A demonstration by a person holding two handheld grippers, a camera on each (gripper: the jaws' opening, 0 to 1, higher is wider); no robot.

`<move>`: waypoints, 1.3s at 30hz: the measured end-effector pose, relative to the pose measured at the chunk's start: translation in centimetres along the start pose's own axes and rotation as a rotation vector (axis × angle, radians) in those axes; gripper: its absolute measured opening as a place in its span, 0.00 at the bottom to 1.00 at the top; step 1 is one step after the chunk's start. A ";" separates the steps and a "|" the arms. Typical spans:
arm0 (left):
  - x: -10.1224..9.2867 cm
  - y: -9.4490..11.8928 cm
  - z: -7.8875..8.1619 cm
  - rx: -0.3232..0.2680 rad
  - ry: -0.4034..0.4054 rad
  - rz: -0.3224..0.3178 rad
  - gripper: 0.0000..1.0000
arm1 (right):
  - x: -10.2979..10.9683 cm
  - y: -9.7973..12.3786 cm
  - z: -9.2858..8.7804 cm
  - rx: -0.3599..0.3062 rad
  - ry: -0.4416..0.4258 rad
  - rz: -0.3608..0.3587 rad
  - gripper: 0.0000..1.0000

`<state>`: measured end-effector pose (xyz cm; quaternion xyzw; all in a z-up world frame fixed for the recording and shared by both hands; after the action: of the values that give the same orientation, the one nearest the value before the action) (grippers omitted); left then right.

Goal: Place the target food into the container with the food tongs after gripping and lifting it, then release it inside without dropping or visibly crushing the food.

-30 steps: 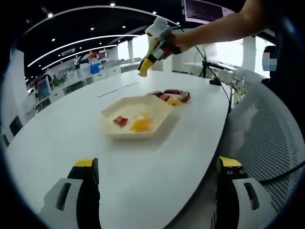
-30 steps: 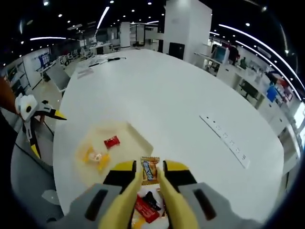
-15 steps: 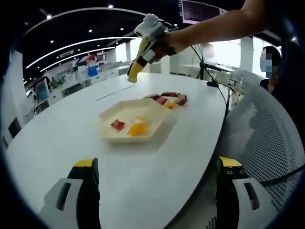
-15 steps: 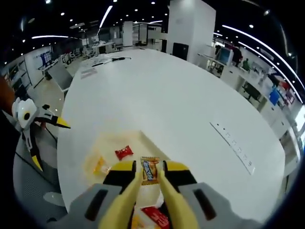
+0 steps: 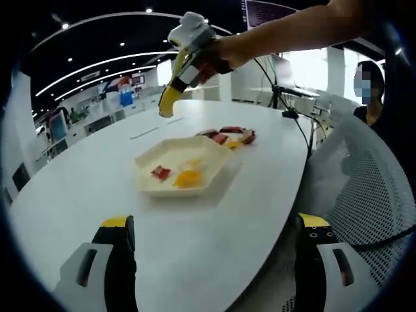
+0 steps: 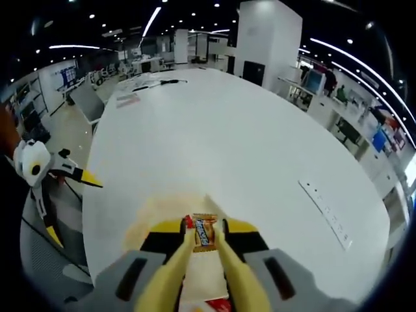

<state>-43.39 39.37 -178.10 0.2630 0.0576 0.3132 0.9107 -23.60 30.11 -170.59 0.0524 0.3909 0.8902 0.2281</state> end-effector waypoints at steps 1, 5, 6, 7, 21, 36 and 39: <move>0.0 0.0 0.0 0.001 -0.005 0.000 1.00 | 0.0 0.0 0.1 0.000 0.003 -0.001 0.22; 0.1 0.0 0.0 -0.002 -0.013 0.002 1.00 | 0.1 -0.2 0.5 -0.007 0.016 0.000 0.23; 0.1 0.0 0.0 0.001 -0.013 0.003 1.00 | 0.0 -0.3 0.6 -0.014 0.023 -0.005 0.24; 0.1 0.0 -0.1 0.003 -0.013 0.004 1.00 | 0.2 -0.3 0.7 -0.017 0.008 0.007 0.24; 0.2 0.0 -0.1 0.003 -0.013 0.008 1.00 | 0.2 0.5 0.8 -0.046 0.038 0.008 0.25; 0.3 0.1 0.0 -0.001 -0.003 0.014 1.00 | -0.2 3.1 -0.4 -0.068 0.071 0.031 0.26; 0.3 0.0 0.0 0.001 -0.002 0.014 1.00 | -0.6 3.6 -0.7 -0.069 0.070 0.028 0.26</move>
<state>-43.17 39.61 -178.10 0.2640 0.0548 0.3194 0.9085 -24.59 27.20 -168.43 0.0191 0.3669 0.9075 0.2035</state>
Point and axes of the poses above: the point that each gripper's makers call its tool centre point, and the gripper's own axes: y roughly backward along the fingers, x roughly to its left, z roughly out of its top, the point moved 1 cm from there along y, roughly backward along the fingers, and after that the axes turned 1 degree about x, right-handed, at the moved point
